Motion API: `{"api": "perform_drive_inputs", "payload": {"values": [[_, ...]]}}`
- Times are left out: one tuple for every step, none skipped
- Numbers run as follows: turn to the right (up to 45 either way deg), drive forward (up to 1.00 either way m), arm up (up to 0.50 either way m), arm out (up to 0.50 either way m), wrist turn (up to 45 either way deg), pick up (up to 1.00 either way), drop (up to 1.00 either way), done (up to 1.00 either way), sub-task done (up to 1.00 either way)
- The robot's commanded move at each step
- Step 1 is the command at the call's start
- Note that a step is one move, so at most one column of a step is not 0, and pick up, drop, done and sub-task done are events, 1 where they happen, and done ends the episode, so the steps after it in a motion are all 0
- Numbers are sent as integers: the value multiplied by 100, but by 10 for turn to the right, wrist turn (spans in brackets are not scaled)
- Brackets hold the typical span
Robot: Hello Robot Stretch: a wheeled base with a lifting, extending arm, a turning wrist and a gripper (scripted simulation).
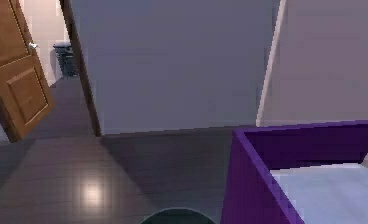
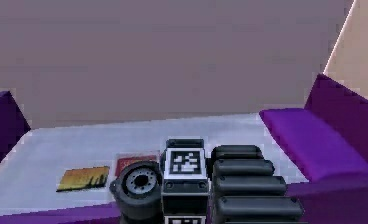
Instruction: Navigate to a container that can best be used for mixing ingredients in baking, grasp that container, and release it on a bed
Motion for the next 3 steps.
{"api": "perform_drive_inputs", "payload": {"values": [[270, 0, 0, 0, 0, 0, 0, 0, 0], [0, 0, 0, 48, 0, 0, 0, 0, 0], [0, 0, 0, 0, 390, 0, 0, 0, 0]]}}
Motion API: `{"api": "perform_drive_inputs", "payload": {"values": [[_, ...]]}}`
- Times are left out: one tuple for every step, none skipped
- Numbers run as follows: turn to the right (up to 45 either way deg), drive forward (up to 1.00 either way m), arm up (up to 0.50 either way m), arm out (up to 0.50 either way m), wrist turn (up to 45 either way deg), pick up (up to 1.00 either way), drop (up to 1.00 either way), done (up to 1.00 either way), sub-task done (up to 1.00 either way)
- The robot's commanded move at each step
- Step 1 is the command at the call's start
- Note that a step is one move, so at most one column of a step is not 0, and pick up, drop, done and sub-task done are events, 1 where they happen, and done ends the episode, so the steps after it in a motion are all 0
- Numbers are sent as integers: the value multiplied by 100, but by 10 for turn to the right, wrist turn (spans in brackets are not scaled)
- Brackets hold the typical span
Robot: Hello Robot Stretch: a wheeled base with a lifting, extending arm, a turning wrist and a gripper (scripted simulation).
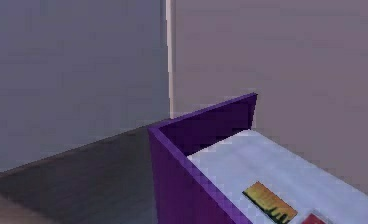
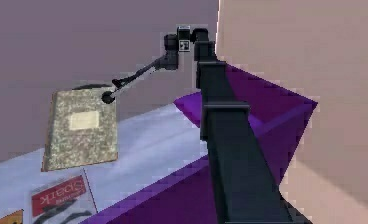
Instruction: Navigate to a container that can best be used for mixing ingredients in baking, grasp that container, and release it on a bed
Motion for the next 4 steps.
{"api": "perform_drive_inputs", "payload": {"values": [[0, 0, -16, 0, 0, 0, 0, 0, 0], [0, 0, -32, 0, 0, 0, 0, 0, 0], [0, 0, 0, 0, 0, 0, 100, 0, 0], [0, 0, 10, 0, 0, 0, 0, 0, 0]]}}
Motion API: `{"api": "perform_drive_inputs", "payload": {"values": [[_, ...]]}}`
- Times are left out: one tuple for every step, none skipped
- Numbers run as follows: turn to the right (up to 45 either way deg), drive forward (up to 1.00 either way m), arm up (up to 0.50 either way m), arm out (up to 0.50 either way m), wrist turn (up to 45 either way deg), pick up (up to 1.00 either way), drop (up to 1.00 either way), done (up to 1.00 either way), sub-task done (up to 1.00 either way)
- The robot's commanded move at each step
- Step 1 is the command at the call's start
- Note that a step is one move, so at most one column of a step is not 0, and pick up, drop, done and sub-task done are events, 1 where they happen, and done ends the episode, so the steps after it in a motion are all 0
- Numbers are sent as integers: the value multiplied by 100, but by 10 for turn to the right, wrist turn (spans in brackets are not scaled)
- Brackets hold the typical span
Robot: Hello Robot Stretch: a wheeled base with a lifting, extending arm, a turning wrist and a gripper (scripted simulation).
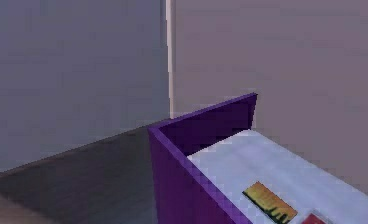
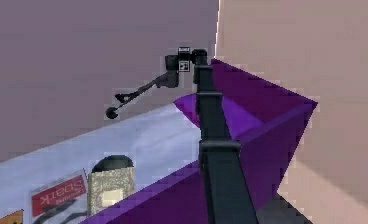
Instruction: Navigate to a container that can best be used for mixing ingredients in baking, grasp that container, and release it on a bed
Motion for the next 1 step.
{"api": "perform_drive_inputs", "payload": {"values": [[0, 0, 0, -8, 0, 0, 0, 0, 0]]}}
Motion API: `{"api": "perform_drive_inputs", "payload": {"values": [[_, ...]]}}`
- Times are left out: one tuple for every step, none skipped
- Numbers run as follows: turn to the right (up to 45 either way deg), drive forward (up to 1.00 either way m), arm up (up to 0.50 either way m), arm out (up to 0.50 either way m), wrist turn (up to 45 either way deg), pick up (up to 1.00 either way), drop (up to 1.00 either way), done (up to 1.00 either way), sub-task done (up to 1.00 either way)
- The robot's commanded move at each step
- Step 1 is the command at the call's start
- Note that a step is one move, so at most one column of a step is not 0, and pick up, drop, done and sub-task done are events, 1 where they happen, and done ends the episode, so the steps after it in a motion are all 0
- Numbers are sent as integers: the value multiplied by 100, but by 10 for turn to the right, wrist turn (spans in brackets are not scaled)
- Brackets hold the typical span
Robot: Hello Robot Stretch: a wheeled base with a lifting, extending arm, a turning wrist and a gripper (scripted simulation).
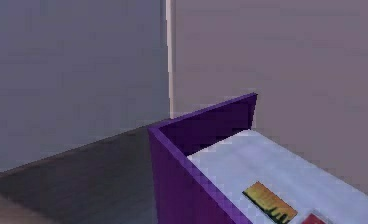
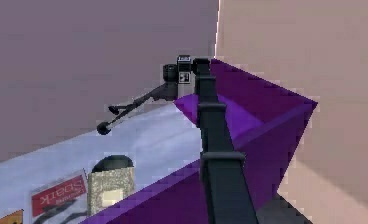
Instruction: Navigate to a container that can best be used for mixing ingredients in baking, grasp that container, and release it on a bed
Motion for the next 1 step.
{"api": "perform_drive_inputs", "payload": {"values": [[0, 0, 0, 0, 0, 0, 0, 100, 0]]}}
